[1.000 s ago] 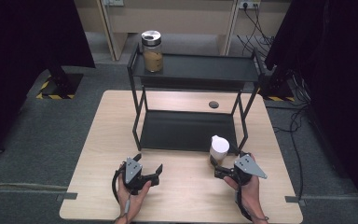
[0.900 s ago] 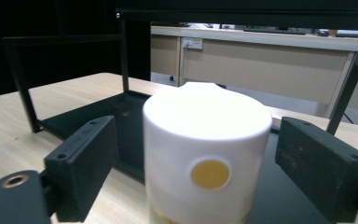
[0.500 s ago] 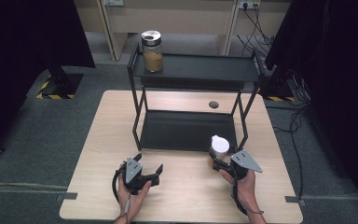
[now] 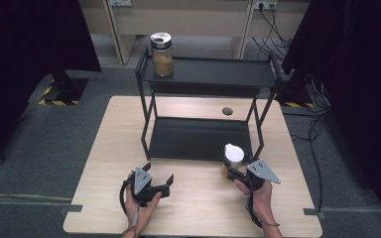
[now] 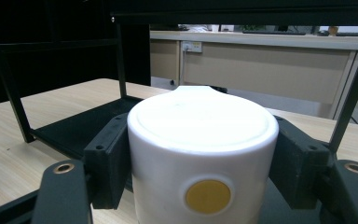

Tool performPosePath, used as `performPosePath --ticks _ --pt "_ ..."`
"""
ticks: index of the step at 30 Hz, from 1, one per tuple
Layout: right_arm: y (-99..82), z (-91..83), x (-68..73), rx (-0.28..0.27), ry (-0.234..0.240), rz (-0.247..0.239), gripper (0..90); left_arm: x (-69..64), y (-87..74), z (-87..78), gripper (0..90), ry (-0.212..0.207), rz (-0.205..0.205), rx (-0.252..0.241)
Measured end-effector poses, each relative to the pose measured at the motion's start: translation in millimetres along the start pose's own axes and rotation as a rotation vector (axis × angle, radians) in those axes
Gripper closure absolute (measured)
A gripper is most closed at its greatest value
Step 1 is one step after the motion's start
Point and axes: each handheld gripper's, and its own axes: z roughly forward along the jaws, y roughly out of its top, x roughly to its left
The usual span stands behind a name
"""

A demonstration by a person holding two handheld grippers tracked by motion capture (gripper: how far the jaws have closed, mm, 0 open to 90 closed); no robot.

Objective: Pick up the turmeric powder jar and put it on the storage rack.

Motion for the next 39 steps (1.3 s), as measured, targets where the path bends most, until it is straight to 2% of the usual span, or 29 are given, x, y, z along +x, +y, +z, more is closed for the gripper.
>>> performPosePath --ticks 8,14,28,39 --pt "1.0 -0.2 9.0 0.002 -0.03 0.0 31.0 0.3 -0.1 0.0 4.0 -0.002 0.0 -0.001" --pt "4.8 0.4 13.6 0.004 -0.027 -0.003 31.0 0.0 -0.2 0.2 4.0 -0.003 0.005 -0.002" --pt "40.6 -11.0 20.8 -0.094 -0.011 -0.014 31.0 -0.4 -0.7 -0.3 4.1 -0.001 0.008 -0.004" --pt "61.6 -14.7 19.6 -0.128 -0.026 -0.016 31.0 -0.6 -0.7 -0.2 4.0 -0.001 0.01 -0.005"
